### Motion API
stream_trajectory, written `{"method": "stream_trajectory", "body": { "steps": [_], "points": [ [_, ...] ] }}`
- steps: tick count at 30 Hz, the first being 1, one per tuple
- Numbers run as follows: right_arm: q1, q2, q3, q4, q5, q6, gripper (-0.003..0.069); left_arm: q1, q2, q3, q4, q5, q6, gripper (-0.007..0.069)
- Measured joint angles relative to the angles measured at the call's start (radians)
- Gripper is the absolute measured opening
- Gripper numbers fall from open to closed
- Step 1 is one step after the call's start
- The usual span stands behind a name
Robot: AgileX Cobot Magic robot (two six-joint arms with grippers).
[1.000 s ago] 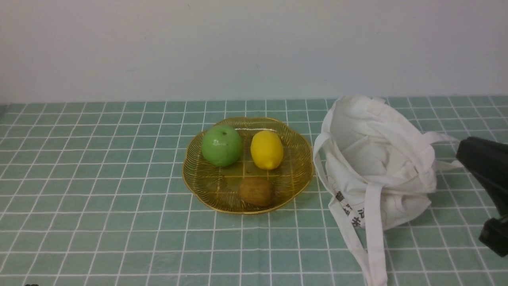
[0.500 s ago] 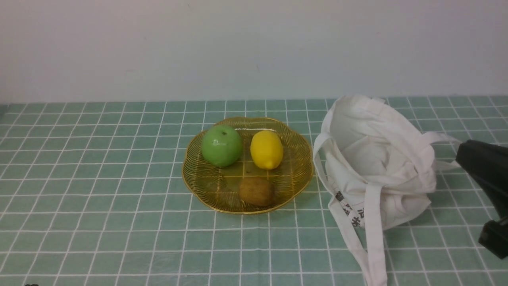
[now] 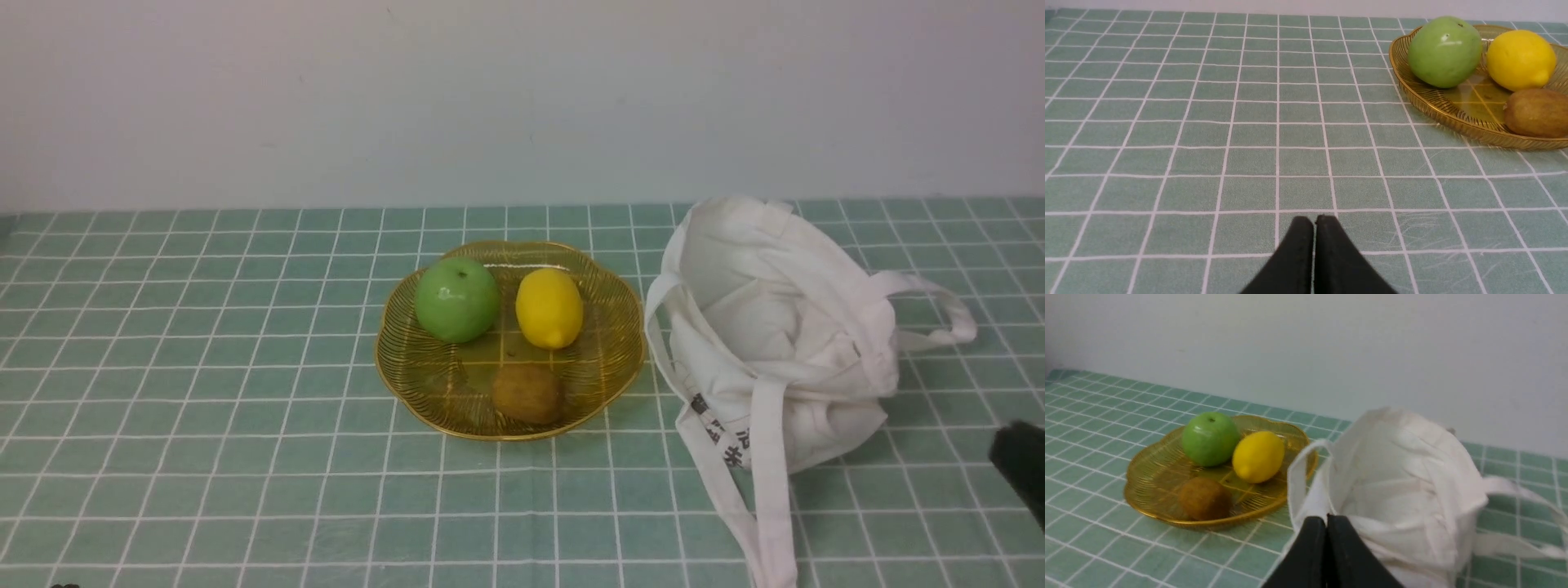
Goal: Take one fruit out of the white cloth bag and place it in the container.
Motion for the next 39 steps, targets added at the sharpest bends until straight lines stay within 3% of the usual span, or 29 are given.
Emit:
{"method": "stream_trajectory", "body": {
  "steps": [6,11,18,26,39],
  "points": [
    [-0.203,-0.299,0.199,0.047,0.023,-0.001,-0.0014,0.0,0.0,0.0,0.0,0.0,0.0,-0.0008],
    [-0.284,-0.36,0.208,0.059,0.133,-0.001,-0.0014,0.0,0.0,0.0,0.0,0.0,0.0,-0.0008],
    [-0.298,-0.36,0.206,0.057,0.197,-0.001,-0.0014,0.0,0.0,0.0,0.0,0.0,0.0,-0.0008],
    [-0.211,-0.36,0.205,0.056,0.198,-0.002,-0.0015,0.0,0.0,0.0,0.0,0.0,0.0,-0.0008],
    [-0.21,-0.36,0.205,0.056,0.198,-0.002,-0.0015,0.0,0.0,0.0,0.0,0.0,0.0,-0.0008]
  ]
}}
